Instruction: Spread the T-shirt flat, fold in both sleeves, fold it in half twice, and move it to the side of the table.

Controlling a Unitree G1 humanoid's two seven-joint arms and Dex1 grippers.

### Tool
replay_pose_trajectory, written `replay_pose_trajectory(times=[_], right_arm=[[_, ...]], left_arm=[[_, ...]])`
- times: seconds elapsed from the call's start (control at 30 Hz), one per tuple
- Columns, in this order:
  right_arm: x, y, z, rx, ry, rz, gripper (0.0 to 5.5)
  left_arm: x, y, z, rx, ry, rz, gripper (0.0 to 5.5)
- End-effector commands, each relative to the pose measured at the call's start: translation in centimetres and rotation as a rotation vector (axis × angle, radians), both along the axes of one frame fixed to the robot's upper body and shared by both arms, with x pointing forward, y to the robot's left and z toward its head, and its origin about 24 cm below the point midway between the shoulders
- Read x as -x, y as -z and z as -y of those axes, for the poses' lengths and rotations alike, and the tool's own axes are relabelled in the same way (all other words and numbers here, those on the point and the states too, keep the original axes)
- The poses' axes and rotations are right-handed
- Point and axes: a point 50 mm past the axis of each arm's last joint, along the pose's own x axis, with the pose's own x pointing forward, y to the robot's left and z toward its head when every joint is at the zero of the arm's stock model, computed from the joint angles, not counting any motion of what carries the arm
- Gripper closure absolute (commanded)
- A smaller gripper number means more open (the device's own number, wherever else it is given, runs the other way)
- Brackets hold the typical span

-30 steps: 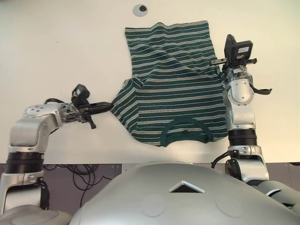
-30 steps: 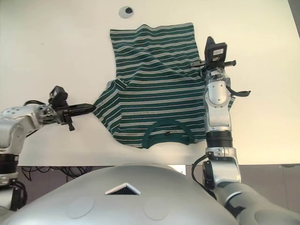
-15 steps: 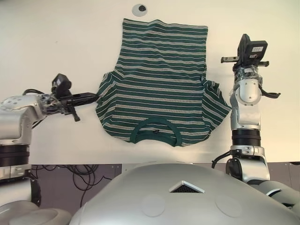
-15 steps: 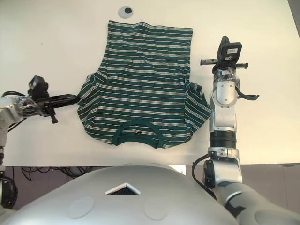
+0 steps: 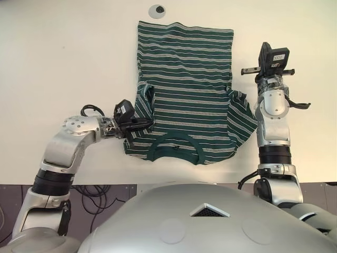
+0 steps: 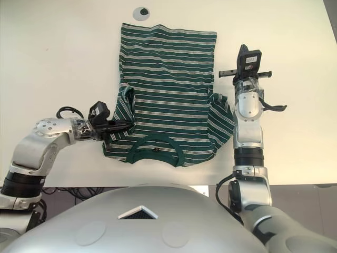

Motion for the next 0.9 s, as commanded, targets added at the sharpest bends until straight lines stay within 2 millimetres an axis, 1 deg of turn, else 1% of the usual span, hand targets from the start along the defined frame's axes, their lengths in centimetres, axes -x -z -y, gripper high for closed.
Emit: replay_pose_trajectory(times=[0.03, 0.07, 0.13, 0.17, 0.23, 0.3, 0.33, 0.37, 0.43, 0.57, 0.67, 0.8, 0.9], right_arm=[[3.6, 0.1, -0.3, -0.169, -0.031, -0.086, 5.03], [5.1, 0.0, -0.4, -0.197, -0.045, -0.111, 4.90], [9.0, 0.4, -0.2, -0.200, -0.072, -0.207, 4.49], [11.1, 0.8, 0.1, -0.188, -0.079, -0.274, 4.31], [14.6, 1.1, 0.9, -0.155, -0.078, -0.398, 3.88], [17.1, 0.6, 2.0, -0.120, -0.077, -0.484, 3.46], [18.0, 0.1, 2.5, -0.105, -0.072, -0.514, 3.30], [18.5, -0.3, 3.0, -0.097, -0.072, -0.536, 3.19], [19.0, -0.6, 3.5, -0.089, -0.081, -0.570, 3.14], [19.4, 0.3, 4.4, -0.087, -0.069, -0.632, 3.14], [19.3, 0.9, 5.0, -0.120, -0.047, -0.646, 3.14], [18.8, 1.0, 4.4, -0.320, -0.061, -0.623, 3.14], [18.6, 0.7, 4.7, -0.559, -0.038, -0.612, 3.14]], left_arm=[[0.9, 1.8, 0.1, -0.066, -0.036, -0.054, 4.70], [1.0, 1.8, 0.3, -0.053, -0.036, -0.052, 4.59], [1.4, 1.1, 1.1, 0.015, -0.017, -0.039, 4.51], [1.5, 0.5, 1.6, 0.072, -0.010, -0.014, 4.51], [1.3, -0.9, 2.5, 0.196, -0.038, 0.033, 4.51], [0.7, -2.0, 3.2, 0.303, -0.085, 0.081, 4.51], [0.4, -2.5, 3.4, 0.361, -0.118, 0.097, 4.51], [0.2, -2.9, 3.5, 0.404, -0.141, 0.106, 4.51], [0.3, -3.3, 3.7, 0.452, -0.163, 0.116, 4.51], [0.5, -3.4, 3.9, 0.456, -0.171, 0.147, 4.51], [0.5, -3.5, 3.8, 0.458, -0.169, 0.151, 4.51], [0.5, -3.5, 3.7, 0.458, -0.166, 0.154, 4.51], [0.7, -3.5, 3.5, 0.454, -0.174, 0.150, 4.51]])
